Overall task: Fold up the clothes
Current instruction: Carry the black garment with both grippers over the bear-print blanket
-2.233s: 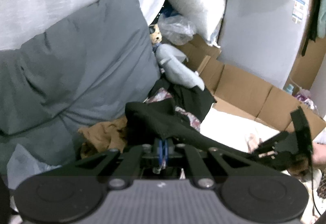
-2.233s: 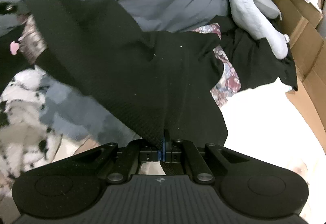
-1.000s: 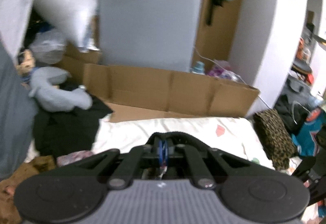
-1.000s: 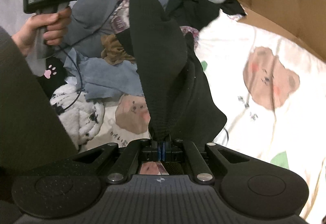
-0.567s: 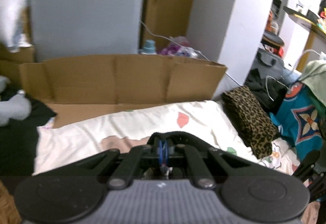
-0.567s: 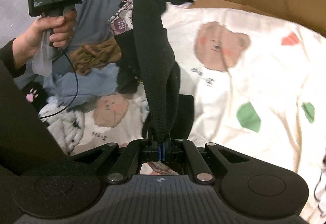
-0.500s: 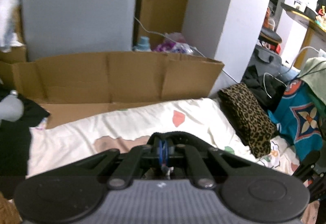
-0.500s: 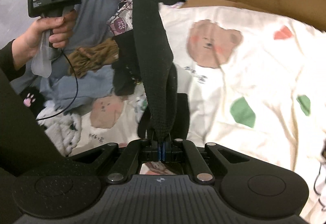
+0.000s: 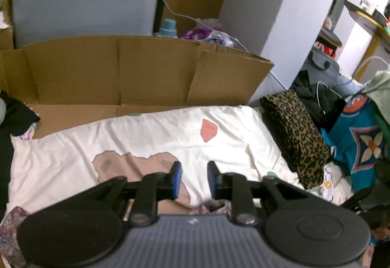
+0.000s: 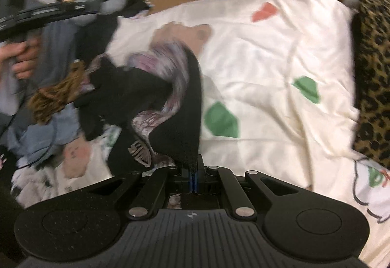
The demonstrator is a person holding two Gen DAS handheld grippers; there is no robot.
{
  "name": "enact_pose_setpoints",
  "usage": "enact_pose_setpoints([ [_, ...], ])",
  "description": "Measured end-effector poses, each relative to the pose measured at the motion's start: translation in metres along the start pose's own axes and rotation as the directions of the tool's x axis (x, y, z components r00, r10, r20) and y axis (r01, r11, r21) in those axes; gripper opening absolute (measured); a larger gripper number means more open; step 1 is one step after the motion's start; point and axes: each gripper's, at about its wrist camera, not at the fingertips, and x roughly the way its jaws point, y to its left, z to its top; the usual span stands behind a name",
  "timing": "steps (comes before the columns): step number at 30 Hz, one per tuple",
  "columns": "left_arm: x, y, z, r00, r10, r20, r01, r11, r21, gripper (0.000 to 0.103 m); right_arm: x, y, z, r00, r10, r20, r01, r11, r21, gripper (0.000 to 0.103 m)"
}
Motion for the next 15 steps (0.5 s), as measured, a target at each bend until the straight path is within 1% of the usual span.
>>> enact_pose_setpoints([
  [2,-0.008,0.011,-0.001,1.0,0.023,-0.001,-0.023,1.0,-0.016,0.032,0.006,-0.007,-0.003,1.0,-0.031,-0.004,0.031,0.999,0.03,0.0],
  [4,-0.019,0.025,-0.006,0.998,0.063,-0.009,-0.063,0.997,-0.032,0.034,0.011,-0.011,-0.007,0.998,-0.059,-0.009,0.06,0.997,0.057,0.0],
  [7,-0.038,0.048,-0.018,0.991,0.128,-0.028,-0.13,0.99,-0.061,0.035,0.015,-0.013,-0.01,0.994,-0.109,-0.023,0.111,0.99,0.09,0.0],
  [9,-0.052,0.063,-0.03,0.984,0.173,-0.041,-0.176,0.981,-0.083,0.036,0.015,-0.017,-0.012,0.99,-0.137,-0.032,0.14,0.984,0.113,0.005],
  [10,-0.059,0.07,-0.036,0.98,0.196,-0.047,-0.199,0.975,-0.095,0.038,0.013,-0.018,-0.012,0.989,-0.147,-0.03,0.15,0.981,0.123,0.006],
  [11,-0.066,0.077,-0.042,0.975,0.216,-0.053,-0.221,0.97,-0.106,0.041,0.012,-0.019,-0.012,0.988,-0.155,-0.025,0.157,0.98,0.126,0.011],
  [12,-0.072,0.083,-0.048,0.97,0.234,-0.058,-0.24,0.964,-0.117,0.042,0.01,-0.02,-0.011,0.986,-0.164,-0.019,0.165,0.978,0.126,0.016],
  [15,-0.089,0.099,-0.069,0.955,0.282,-0.087,-0.292,0.945,-0.146,0.043,0.002,-0.022,-0.007,0.983,-0.186,0.006,0.184,0.976,0.118,0.021],
])
